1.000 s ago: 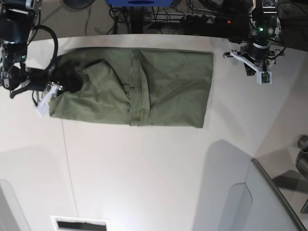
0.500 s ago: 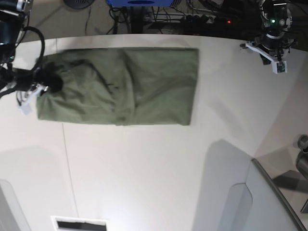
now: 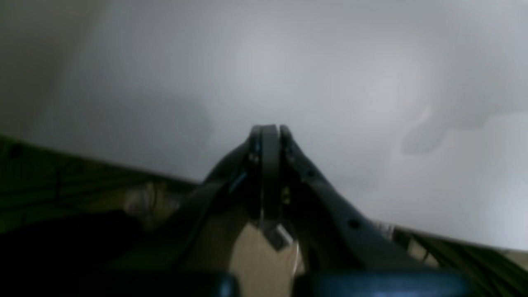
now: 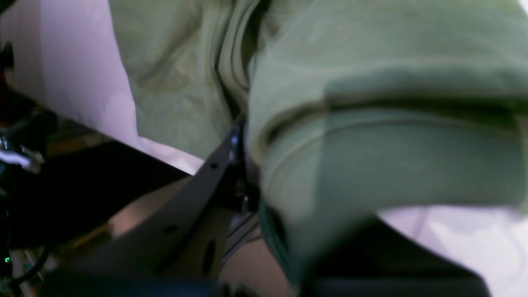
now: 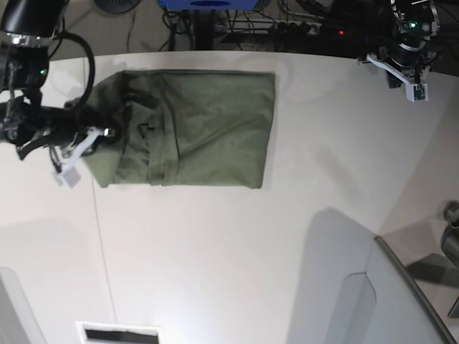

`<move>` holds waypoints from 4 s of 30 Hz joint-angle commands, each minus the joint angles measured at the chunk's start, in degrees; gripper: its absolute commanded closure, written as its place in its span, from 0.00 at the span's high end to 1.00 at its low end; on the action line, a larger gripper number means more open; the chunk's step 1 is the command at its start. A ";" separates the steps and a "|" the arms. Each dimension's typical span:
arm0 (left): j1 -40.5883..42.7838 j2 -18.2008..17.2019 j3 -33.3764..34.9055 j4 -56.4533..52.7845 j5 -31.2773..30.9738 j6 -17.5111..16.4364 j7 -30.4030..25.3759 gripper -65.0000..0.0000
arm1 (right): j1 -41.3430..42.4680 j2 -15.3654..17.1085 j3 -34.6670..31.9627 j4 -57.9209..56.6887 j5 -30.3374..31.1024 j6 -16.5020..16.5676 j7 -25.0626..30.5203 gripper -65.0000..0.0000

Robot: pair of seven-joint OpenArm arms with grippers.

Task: Layout the t-shirt on the table in an organized manner, then fold the t-shirt properly
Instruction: 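Fold the held end over the shirt toward the left gripper and release, then press and tuck the folded shirt edges with the right gripper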

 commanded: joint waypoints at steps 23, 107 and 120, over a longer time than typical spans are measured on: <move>-0.14 -0.85 -0.27 -1.45 -0.32 0.06 -1.39 0.00 | 8.02 -4.73 -34.44 -8.57 1.70 -20.90 17.18 0.00; -1.28 -1.02 -0.88 -1.54 -0.23 0.06 -1.39 0.00 | 5.47 0.19 -33.56 -2.24 1.52 -23.18 12.43 0.00; -1.28 -1.02 -0.62 -1.54 -0.23 0.06 -1.39 0.00 | 7.23 -0.16 -35.93 -10.42 1.52 -22.92 17.09 0.00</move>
